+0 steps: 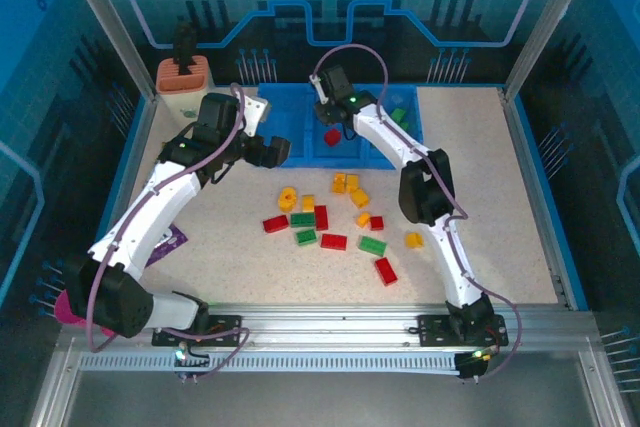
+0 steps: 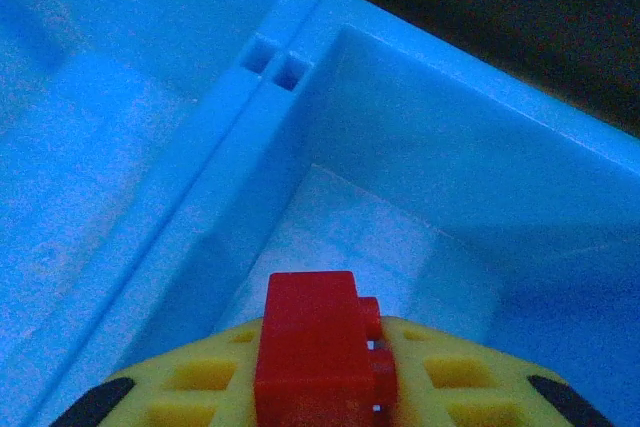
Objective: Sort the legos into containers by color
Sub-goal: Place the lego in the container, then pick up the lego from the bottom-center of the table.
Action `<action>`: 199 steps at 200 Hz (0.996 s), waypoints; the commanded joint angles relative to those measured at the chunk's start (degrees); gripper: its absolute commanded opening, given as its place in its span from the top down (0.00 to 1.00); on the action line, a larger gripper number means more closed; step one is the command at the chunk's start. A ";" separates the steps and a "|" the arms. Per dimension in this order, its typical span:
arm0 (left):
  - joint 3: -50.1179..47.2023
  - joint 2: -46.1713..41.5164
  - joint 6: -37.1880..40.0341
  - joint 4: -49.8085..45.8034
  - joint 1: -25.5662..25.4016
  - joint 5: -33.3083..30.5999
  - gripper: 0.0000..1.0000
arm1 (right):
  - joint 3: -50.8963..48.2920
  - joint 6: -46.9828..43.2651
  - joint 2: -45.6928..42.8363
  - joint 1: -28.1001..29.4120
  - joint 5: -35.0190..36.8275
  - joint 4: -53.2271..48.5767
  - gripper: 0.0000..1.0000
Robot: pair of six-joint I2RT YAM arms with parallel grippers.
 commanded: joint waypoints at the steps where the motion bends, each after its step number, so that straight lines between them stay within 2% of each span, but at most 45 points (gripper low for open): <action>1: -0.75 -1.32 0.26 0.37 -0.19 0.20 0.00 | 2.46 -0.70 2.06 -1.46 1.84 2.29 0.68; 78: -0.20 -0.55 0.28 -0.18 -0.19 0.31 0.01 | 1.55 0.00 0.83 -2.80 -2.01 2.37 0.63; 117: 0.32 -0.32 0.45 -0.70 -0.19 -0.27 0.01 | -2.06 -0.55 -7.12 -1.81 -3.46 -1.76 0.59; 134: -0.03 -0.50 0.54 -0.46 -0.19 -0.52 0.01 | -9.43 -0.42 -15.74 -0.43 -1.87 -4.69 0.55; 153: -0.24 -0.20 0.72 -0.21 -0.19 -0.30 0.01 | -22.06 2.01 -26.60 0.70 -1.25 -8.36 0.53; 187: 0.68 0.31 0.41 -0.97 -0.19 -0.25 0.01 | -46.57 12.20 -45.94 2.69 -1.68 -15.28 0.49; 199: 0.81 0.38 0.51 -1.14 -0.19 -0.27 0.01 | -54.28 16.80 -51.31 3.76 -3.76 -16.74 0.42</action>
